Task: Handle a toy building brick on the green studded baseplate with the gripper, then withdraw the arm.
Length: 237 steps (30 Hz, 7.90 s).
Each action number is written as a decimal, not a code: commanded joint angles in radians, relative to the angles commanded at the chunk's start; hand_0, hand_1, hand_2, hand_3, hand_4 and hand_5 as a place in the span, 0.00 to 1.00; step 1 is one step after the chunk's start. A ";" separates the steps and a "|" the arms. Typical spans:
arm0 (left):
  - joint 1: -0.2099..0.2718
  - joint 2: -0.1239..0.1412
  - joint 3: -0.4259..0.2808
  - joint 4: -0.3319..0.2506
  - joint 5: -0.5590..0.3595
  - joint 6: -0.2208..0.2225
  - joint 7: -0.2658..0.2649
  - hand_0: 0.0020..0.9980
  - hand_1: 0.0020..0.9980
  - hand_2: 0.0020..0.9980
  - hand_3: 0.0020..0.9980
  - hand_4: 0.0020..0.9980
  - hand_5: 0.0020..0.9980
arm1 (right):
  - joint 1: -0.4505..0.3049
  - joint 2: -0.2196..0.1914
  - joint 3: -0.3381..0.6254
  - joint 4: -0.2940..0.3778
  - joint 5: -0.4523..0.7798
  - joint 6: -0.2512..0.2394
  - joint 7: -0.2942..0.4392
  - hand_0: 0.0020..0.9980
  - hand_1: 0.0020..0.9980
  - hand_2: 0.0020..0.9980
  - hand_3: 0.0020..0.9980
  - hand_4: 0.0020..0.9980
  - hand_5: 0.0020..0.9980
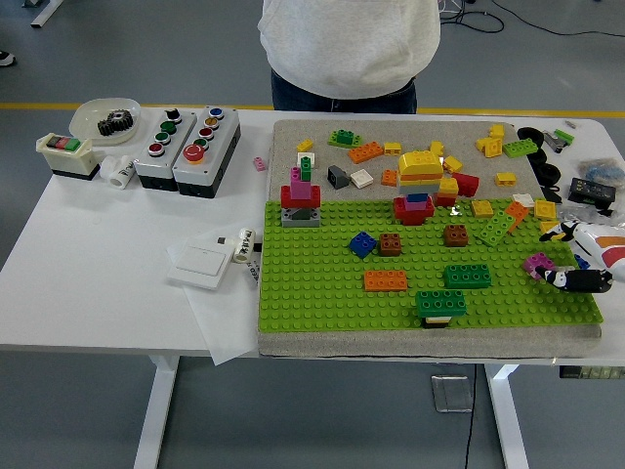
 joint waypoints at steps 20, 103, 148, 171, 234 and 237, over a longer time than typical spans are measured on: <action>-0.004 0.000 0.009 -0.001 -0.008 -0.001 -0.005 0.76 0.74 0.75 0.61 0.66 0.63 | -0.031 0.030 0.019 -0.001 -0.008 -0.039 -0.024 0.56 0.63 0.72 0.72 0.85 0.42; -0.015 0.001 0.011 -0.007 -0.001 -0.005 -0.002 0.77 0.75 0.76 0.61 0.66 0.63 | 0.014 0.058 -0.035 -0.091 -0.146 -0.099 0.070 0.29 0.42 0.50 0.49 0.64 0.43; -0.018 0.002 0.016 -0.007 -0.006 -0.007 -0.005 0.75 0.75 0.75 0.61 0.66 0.63 | 0.009 -0.047 0.055 0.037 -0.552 -0.048 0.145 0.55 0.60 0.70 0.74 0.90 0.33; -0.020 0.001 0.018 -0.009 -0.006 -0.011 -0.006 0.75 0.75 0.75 0.61 0.66 0.63 | 0.052 -0.041 0.010 -0.038 -0.575 -0.071 0.145 0.48 0.55 0.61 0.60 0.78 0.35; -0.023 0.001 0.017 -0.010 0.000 -0.019 -0.006 0.75 0.75 0.75 0.61 0.66 0.63 | 0.066 -0.041 -0.016 -0.044 -0.541 -0.067 0.170 0.32 0.42 0.50 0.49 0.66 0.43; -0.023 0.002 0.021 -0.010 -0.004 -0.018 -0.008 0.75 0.75 0.75 0.61 0.66 0.63 | 0.041 -0.060 0.026 0.016 -0.532 -0.064 0.165 0.32 0.42 0.50 0.49 0.65 0.45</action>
